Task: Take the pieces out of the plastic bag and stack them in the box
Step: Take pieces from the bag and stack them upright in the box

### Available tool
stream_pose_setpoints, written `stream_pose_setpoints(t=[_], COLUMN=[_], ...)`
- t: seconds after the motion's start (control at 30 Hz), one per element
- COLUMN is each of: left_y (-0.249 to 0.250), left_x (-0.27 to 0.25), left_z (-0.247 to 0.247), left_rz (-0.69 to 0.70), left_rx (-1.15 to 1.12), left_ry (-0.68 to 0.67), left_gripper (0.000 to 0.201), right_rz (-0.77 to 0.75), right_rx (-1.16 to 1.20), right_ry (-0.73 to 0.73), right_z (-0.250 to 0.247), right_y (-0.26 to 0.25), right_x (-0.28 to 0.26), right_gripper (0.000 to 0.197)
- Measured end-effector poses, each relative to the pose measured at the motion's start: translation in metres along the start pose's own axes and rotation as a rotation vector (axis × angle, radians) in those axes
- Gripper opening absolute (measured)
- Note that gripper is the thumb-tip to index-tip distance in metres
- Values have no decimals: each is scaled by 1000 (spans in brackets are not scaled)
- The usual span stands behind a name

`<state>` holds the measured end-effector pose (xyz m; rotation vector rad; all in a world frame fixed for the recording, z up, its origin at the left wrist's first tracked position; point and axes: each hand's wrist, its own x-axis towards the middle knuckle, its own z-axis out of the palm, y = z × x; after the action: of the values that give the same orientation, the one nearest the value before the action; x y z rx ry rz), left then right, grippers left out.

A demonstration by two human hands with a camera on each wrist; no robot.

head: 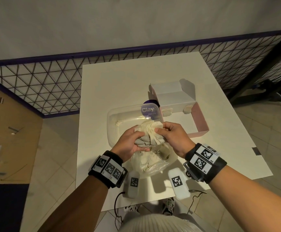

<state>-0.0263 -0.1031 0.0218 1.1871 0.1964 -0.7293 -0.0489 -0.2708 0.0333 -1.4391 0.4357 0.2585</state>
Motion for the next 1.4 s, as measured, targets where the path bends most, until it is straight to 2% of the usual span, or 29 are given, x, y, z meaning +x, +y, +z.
stream_pose_setpoints(t=[0.2, 0.47, 0.63, 0.97, 1.13, 1.23, 1.33, 1.4], left_y=[-1, 0, -1, -4, -4, -3, -3, -6], left_x=[-2, -3, -3, -3, -3, -5, -3, 1], left_z=[1, 3, 3, 8, 6, 7, 2, -4], left_rz=[31, -4, 3, 90, 54, 46, 50, 39], left_rx=[18, -12, -30, 51, -10, -59, -23, 53], left_ry=[-12, 5, 40, 84, 83, 90, 139, 195], left_gripper=[22, 17, 13, 16, 6, 7, 9, 19], right_rz=[90, 122, 157, 104, 125, 120, 60, -19], right_rx=[211, 193, 193, 152, 147, 117, 56, -38], right_ry=[-36, -24, -34, -26, -1, 23, 60, 69], right_z=[-1, 1, 0, 3, 1, -2, -8, -12], right_y=[1, 0, 2, 3, 5, 6, 4, -1], right_x=[-1, -1, -1, -3, -2, -3, -3, -4], right_gripper=[12, 11, 27, 17, 25, 25, 21, 14])
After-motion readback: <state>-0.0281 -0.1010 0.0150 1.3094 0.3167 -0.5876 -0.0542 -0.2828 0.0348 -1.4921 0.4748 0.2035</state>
